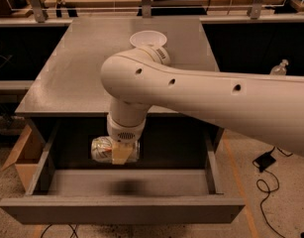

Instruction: Place 7up can into top drawer

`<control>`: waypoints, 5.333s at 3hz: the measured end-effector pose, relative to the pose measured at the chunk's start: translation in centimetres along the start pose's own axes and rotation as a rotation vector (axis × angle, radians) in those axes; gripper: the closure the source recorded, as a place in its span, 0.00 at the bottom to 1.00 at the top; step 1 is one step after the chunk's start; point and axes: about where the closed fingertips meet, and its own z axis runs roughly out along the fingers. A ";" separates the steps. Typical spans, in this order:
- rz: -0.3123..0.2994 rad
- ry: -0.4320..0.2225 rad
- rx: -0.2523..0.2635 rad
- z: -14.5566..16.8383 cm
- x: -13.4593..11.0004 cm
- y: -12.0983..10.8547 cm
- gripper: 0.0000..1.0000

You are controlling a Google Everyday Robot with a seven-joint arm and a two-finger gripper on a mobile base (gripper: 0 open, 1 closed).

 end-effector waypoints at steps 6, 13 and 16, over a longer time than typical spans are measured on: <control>0.070 0.002 0.061 7.3 6.4 -3.4 1.00; 0.072 -0.006 0.063 7.6 6.6 -2.6 0.00; 0.123 0.010 0.080 5.5 9.7 -0.5 0.00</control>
Offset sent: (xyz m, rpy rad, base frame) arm 0.0401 -0.0204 -0.0467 -0.0049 -0.0755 -0.0557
